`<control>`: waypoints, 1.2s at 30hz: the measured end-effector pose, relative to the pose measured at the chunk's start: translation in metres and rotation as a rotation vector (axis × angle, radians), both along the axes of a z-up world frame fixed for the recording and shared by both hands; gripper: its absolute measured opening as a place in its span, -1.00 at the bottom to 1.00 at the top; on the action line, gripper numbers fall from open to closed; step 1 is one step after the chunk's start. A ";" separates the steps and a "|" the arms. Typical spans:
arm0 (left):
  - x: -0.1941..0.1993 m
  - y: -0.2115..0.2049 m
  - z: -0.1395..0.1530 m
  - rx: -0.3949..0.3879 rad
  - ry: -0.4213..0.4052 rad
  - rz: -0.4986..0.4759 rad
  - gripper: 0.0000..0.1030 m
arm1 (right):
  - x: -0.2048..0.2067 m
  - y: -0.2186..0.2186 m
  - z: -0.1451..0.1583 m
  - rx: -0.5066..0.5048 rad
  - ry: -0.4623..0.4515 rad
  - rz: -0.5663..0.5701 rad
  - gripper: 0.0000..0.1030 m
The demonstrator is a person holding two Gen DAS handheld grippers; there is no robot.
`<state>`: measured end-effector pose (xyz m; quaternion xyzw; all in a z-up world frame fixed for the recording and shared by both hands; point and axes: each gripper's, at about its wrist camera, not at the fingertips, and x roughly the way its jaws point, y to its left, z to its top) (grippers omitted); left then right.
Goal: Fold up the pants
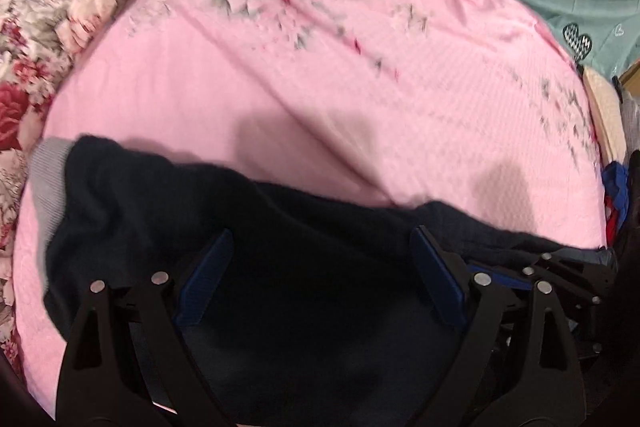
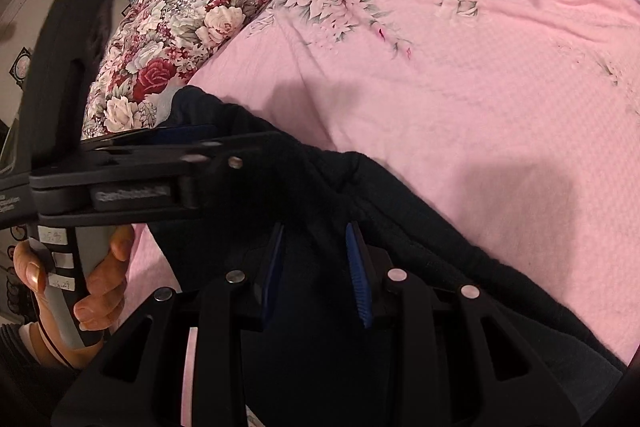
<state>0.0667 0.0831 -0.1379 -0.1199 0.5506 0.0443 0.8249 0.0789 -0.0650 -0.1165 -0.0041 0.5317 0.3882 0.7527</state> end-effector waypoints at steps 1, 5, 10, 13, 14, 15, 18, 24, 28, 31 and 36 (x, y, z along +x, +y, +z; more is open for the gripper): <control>0.000 -0.001 -0.006 0.008 0.019 0.000 0.78 | -0.001 -0.001 0.000 0.001 0.002 0.003 -0.36; -0.006 -0.004 -0.008 0.050 0.006 -0.019 0.78 | -0.002 -0.006 0.002 0.001 0.005 0.011 -0.37; -0.007 -0.004 -0.009 0.051 -0.003 -0.028 0.80 | 0.007 -0.025 0.013 0.017 -0.019 -0.035 -0.35; -0.007 -0.006 -0.009 0.059 -0.008 -0.028 0.81 | 0.022 -0.031 0.012 0.041 0.008 -0.088 -0.35; -0.009 -0.005 -0.008 0.060 -0.008 -0.026 0.81 | 0.026 -0.028 0.010 0.046 0.023 -0.091 -0.35; -0.009 -0.005 -0.008 0.058 -0.010 -0.026 0.81 | 0.028 -0.025 0.009 0.053 0.038 -0.086 -0.35; -0.009 -0.004 -0.009 0.057 -0.013 -0.032 0.82 | 0.040 -0.011 0.001 0.105 0.125 -0.085 -0.35; -0.012 -0.004 -0.009 0.055 -0.024 -0.040 0.82 | 0.048 0.007 -0.008 0.090 0.217 -0.081 -0.35; -0.012 -0.004 -0.009 0.056 -0.029 -0.036 0.82 | 0.049 0.013 -0.010 0.049 0.224 -0.085 -0.38; -0.017 -0.002 -0.006 0.047 -0.018 -0.021 0.82 | 0.051 0.015 -0.012 0.017 0.210 -0.108 -0.65; -0.040 0.004 -0.003 0.067 -0.020 -0.033 0.82 | 0.055 0.008 -0.013 0.038 0.206 -0.127 -0.79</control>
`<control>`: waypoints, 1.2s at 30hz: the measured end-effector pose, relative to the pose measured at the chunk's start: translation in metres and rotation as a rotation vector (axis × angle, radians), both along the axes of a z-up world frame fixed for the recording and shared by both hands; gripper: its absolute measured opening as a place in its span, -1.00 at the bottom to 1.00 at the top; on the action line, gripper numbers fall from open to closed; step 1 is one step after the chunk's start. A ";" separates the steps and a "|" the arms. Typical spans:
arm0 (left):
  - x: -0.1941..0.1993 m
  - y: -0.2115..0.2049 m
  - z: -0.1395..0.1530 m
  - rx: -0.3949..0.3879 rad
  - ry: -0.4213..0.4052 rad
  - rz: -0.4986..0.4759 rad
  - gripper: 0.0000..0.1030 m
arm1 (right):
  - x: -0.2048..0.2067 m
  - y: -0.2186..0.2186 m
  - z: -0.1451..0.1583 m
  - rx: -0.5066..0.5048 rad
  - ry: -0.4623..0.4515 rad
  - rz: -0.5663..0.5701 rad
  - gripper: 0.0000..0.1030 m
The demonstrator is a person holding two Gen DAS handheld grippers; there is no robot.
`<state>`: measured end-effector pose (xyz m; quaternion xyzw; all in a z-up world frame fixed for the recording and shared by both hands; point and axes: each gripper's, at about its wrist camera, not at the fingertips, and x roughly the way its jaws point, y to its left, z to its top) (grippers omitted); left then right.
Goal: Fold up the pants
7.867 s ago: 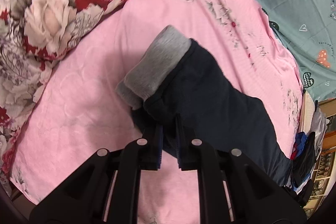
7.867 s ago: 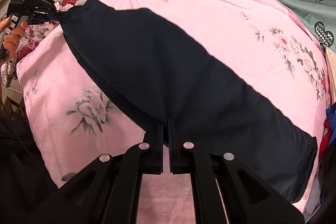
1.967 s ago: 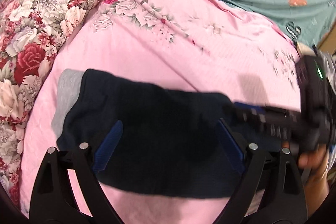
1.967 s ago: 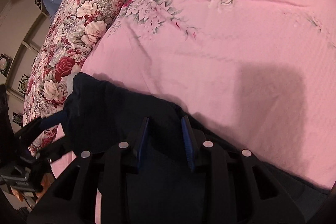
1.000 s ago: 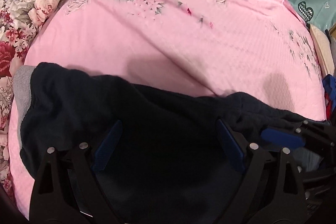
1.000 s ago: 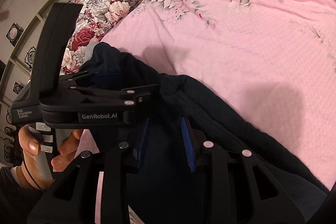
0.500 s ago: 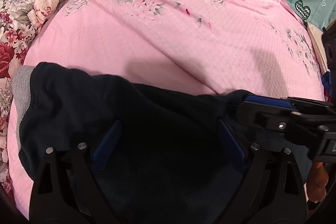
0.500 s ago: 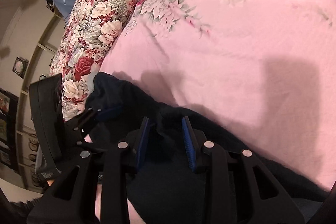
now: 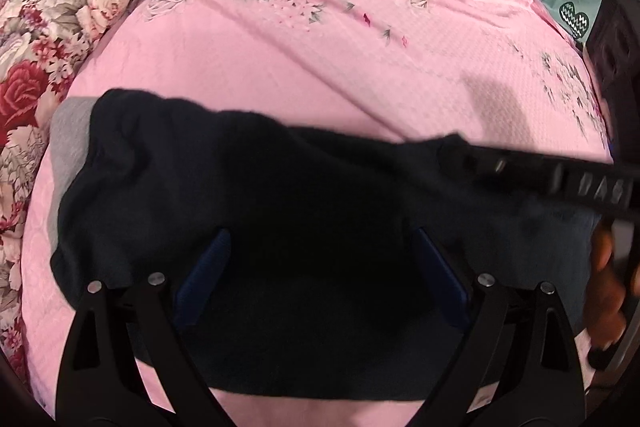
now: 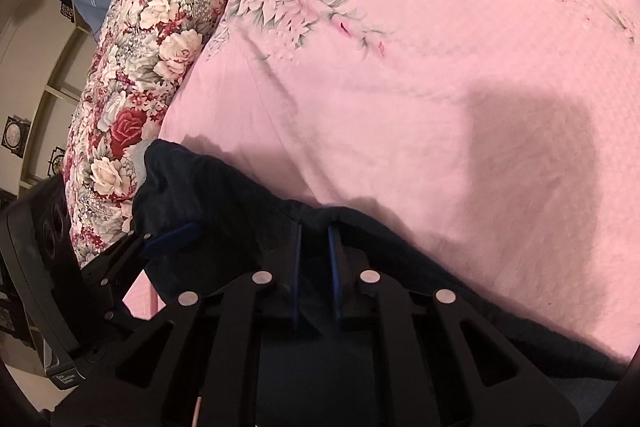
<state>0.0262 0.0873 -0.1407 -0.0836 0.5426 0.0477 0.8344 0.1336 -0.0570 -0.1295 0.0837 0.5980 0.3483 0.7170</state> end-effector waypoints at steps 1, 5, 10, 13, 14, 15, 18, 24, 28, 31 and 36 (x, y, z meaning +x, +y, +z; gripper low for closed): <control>-0.002 0.000 -0.004 0.009 0.004 -0.015 0.82 | 0.000 0.000 0.004 0.004 -0.022 0.000 -0.80; -0.008 -0.013 -0.011 0.108 -0.013 -0.077 0.84 | 0.001 0.002 0.030 -0.012 -0.173 0.022 -0.90; -0.008 -0.008 -0.011 0.089 -0.007 -0.073 0.84 | 0.017 0.010 0.022 -0.079 -0.228 0.032 -0.96; -0.008 -0.007 -0.011 0.086 -0.008 -0.077 0.85 | 0.019 0.015 0.008 -0.120 -0.232 0.041 -0.96; -0.007 -0.007 -0.011 0.081 -0.007 -0.077 0.87 | 0.021 0.015 0.005 -0.120 -0.237 0.036 -0.96; -0.007 -0.007 -0.011 0.078 -0.007 -0.079 0.89 | 0.022 0.014 0.003 -0.121 -0.242 0.036 -0.96; -0.005 -0.008 -0.014 0.081 -0.006 -0.087 0.93 | 0.024 0.017 -0.004 -0.192 -0.295 0.026 -1.00; -0.006 -0.006 -0.011 0.059 -0.004 -0.072 0.94 | 0.022 -0.006 0.005 -0.129 -0.279 -0.021 -0.97; -0.005 -0.004 -0.010 0.038 0.001 -0.060 0.94 | -0.007 -0.018 0.030 -0.043 -0.290 0.026 -0.95; -0.005 -0.004 -0.010 0.041 0.002 -0.060 0.94 | -0.026 -0.017 0.024 -0.012 -0.239 0.099 -0.95; -0.006 -0.003 -0.009 0.035 0.000 -0.072 0.94 | -0.019 -0.040 -0.007 -0.064 -0.198 0.031 -1.00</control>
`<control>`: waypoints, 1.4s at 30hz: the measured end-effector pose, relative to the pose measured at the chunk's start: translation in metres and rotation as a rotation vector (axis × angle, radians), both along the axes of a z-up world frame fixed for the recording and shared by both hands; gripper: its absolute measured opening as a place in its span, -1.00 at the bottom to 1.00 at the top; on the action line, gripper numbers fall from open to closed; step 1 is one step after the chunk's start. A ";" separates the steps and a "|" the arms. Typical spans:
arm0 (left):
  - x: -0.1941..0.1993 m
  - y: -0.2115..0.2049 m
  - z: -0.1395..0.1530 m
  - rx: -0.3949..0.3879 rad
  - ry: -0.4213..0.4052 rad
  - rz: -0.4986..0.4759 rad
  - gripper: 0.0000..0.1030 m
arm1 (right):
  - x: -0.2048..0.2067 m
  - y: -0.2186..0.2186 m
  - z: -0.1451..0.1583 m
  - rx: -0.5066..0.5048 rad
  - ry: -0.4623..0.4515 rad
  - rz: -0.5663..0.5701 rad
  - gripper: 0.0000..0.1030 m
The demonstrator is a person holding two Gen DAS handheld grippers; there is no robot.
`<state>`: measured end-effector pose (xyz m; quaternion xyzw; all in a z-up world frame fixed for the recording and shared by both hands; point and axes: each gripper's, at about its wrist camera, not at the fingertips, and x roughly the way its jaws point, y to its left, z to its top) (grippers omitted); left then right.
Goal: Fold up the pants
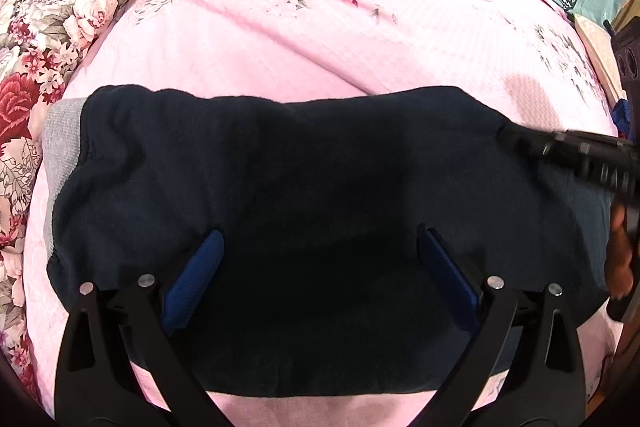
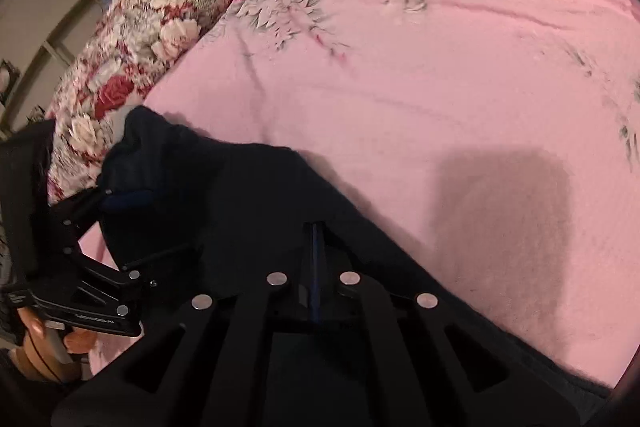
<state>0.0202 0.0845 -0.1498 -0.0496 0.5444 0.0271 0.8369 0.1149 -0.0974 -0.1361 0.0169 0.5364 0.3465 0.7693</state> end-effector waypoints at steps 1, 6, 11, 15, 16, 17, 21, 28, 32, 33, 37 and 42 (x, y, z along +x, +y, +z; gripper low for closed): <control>0.000 0.001 0.002 -0.003 0.000 0.006 0.94 | 0.004 -0.009 0.002 0.003 -0.002 -0.045 -1.00; -0.003 0.002 0.012 -0.060 -0.016 0.019 0.93 | -0.012 -0.052 0.022 -0.032 -0.066 -0.165 -0.89; 0.001 0.010 0.006 -0.080 -0.001 0.057 0.93 | -0.031 -0.116 0.007 -0.016 0.050 -0.208 -0.87; 0.003 0.010 0.006 -0.085 0.006 0.073 0.93 | -0.038 -0.210 0.016 -0.210 -0.072 -0.553 -0.74; 0.003 0.009 0.007 -0.082 0.009 0.076 0.93 | -0.044 -0.227 0.022 -0.253 -0.118 -0.628 -0.74; 0.003 0.009 0.007 -0.083 0.009 0.078 0.93 | -0.052 -0.238 0.028 -0.207 -0.126 -0.641 -0.74; 0.001 0.006 0.008 -0.078 0.011 0.078 0.93 | -0.087 -0.227 0.032 0.021 -0.047 -0.422 -0.64; 0.000 0.001 0.008 -0.024 0.020 0.083 0.93 | -0.096 -0.286 0.020 -0.147 -0.052 -0.715 -0.91; -0.004 -0.001 0.010 -0.026 0.017 0.106 0.93 | -0.111 -0.266 0.023 -0.039 -0.031 -0.573 -0.52; -0.006 -0.001 0.010 -0.027 0.014 0.112 0.93 | -0.110 -0.270 0.016 -0.048 0.004 -0.578 -0.51; -0.012 -0.003 0.011 -0.006 0.011 0.119 0.93 | -0.120 -0.274 0.022 -0.459 -0.243 -0.743 -0.56; -0.019 -0.008 0.014 -0.008 0.011 0.112 0.93 | -0.143 -0.262 0.030 -0.141 -0.122 -0.582 -0.33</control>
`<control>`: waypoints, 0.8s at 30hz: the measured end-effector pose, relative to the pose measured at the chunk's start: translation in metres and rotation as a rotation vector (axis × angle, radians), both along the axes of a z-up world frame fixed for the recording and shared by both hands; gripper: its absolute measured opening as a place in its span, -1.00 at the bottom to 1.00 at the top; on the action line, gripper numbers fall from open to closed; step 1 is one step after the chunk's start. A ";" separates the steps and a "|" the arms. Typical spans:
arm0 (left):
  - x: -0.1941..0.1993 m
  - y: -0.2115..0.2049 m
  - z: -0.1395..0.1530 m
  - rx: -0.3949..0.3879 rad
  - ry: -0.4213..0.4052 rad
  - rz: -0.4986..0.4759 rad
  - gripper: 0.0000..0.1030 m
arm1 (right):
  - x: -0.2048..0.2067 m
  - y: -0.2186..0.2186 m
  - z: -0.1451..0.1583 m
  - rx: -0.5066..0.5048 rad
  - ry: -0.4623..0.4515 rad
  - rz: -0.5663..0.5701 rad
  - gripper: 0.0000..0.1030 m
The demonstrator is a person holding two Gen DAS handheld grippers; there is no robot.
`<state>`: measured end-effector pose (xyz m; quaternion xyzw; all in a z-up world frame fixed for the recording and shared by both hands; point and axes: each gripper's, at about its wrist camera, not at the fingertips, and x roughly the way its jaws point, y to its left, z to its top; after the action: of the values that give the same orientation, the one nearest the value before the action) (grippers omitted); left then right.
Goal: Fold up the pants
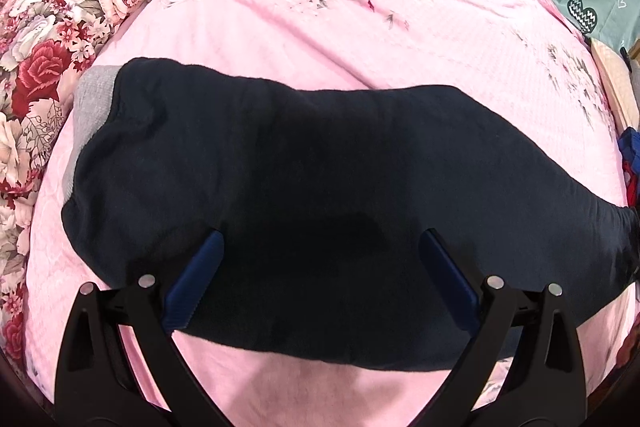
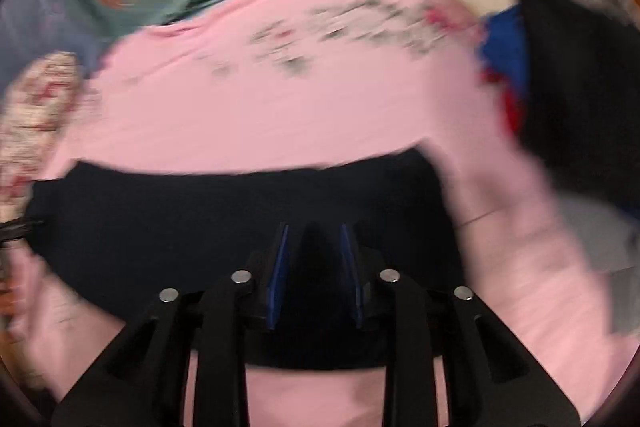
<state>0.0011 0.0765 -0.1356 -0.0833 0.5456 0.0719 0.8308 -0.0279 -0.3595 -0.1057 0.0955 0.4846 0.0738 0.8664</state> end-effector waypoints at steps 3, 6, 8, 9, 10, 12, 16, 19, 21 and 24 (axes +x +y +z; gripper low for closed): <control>-0.005 -0.001 -0.001 0.009 0.001 -0.008 0.93 | -0.008 0.014 -0.010 -0.069 0.054 0.051 -0.19; -0.011 0.001 -0.002 0.010 -0.001 -0.004 0.93 | -0.014 0.011 -0.003 -0.211 0.032 -0.047 -0.19; -0.014 0.000 0.000 0.017 -0.006 -0.007 0.93 | -0.019 -0.003 0.001 -0.232 0.027 -0.092 -0.17; -0.015 -0.001 0.000 0.016 -0.007 -0.007 0.93 | -0.022 -0.006 0.005 -0.182 0.026 -0.082 -0.17; -0.017 -0.001 0.002 0.008 -0.011 -0.006 0.93 | -0.025 -0.007 0.007 -0.156 0.020 -0.072 -0.16; -0.020 -0.003 0.004 -0.015 -0.018 -0.013 0.93 | -0.031 -0.007 0.011 -0.110 0.018 -0.058 -0.12; -0.022 -0.008 0.001 -0.010 -0.012 -0.035 0.93 | -0.032 -0.013 -0.001 0.057 0.064 -0.042 0.09; -0.023 -0.008 -0.004 0.002 -0.006 -0.041 0.93 | -0.034 -0.021 -0.005 0.079 0.069 -0.057 0.09; -0.025 -0.009 -0.003 0.012 -0.011 -0.052 0.93 | -0.037 -0.025 0.000 0.063 0.071 -0.070 0.08; -0.028 -0.007 0.001 0.011 -0.019 -0.054 0.93 | -0.043 -0.035 0.010 0.015 0.051 -0.143 0.09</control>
<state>-0.0267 0.0691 -0.1347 -0.0647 0.5392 0.0515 0.8381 -0.0712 -0.3945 -0.0961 0.1382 0.4981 0.0129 0.8559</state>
